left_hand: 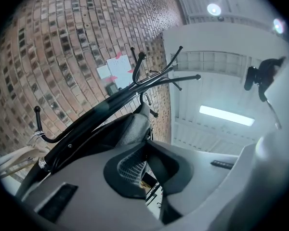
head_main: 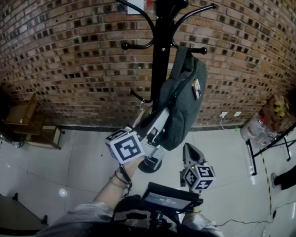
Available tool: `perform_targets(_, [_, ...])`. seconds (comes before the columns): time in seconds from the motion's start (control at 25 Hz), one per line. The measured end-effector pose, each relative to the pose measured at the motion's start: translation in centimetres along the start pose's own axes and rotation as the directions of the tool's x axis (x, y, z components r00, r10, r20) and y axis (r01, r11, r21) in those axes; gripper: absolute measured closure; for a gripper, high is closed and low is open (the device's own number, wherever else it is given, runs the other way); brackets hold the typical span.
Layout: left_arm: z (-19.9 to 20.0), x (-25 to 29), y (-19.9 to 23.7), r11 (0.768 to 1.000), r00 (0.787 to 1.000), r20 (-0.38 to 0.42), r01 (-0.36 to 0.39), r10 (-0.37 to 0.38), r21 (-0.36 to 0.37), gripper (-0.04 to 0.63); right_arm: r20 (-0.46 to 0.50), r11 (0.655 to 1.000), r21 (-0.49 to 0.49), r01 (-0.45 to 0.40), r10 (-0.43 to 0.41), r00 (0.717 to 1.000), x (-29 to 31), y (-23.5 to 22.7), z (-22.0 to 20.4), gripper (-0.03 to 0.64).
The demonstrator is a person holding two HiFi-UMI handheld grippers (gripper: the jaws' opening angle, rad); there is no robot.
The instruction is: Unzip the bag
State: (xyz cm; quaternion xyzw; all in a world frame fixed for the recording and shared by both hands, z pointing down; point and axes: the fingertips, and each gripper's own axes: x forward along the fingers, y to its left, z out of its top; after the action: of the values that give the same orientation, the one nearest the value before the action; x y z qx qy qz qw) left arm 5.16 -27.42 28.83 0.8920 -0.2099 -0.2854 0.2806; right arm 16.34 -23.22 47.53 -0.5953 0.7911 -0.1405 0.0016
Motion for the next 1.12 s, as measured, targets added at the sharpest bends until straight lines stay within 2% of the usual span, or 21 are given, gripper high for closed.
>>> perform_targets(0.16, [-0.4, -0.4, 0.3, 1.000, 1.000, -0.015, -0.008, 0.009, 0.020, 0.591, -0.008, 1.000, 0.002, -0.001, 0.001, 1.000, 0.1, 0.3, 0.0, 0.627])
perform_targets(0.56, [-1.3, -1.1, 1.0, 0.991, 0.998, -0.049, -0.041, 0.048, 0.130, 0.591, -0.021, 1.000, -0.007, 0.006, -0.006, 1.000, 0.3, 0.5, -0.2, 0.627])
perform_targets(0.76, [-1.8, -1.4, 1.3, 0.991, 0.998, -0.049, -0.040, 0.046, 0.127, 0.589, -0.031, 1.000, -0.008, 0.010, -0.010, 0.999, 0.4, 0.6, -0.5, 0.628])
perform_targets(1.12, [-3.2, -2.4, 2.3, 0.985, 0.992, -0.088, -0.072, 0.086, 0.155, 0.589, -0.039, 1.000, -0.002, 0.014, -0.014, 0.999, 0.6, 0.6, -0.8, 0.628])
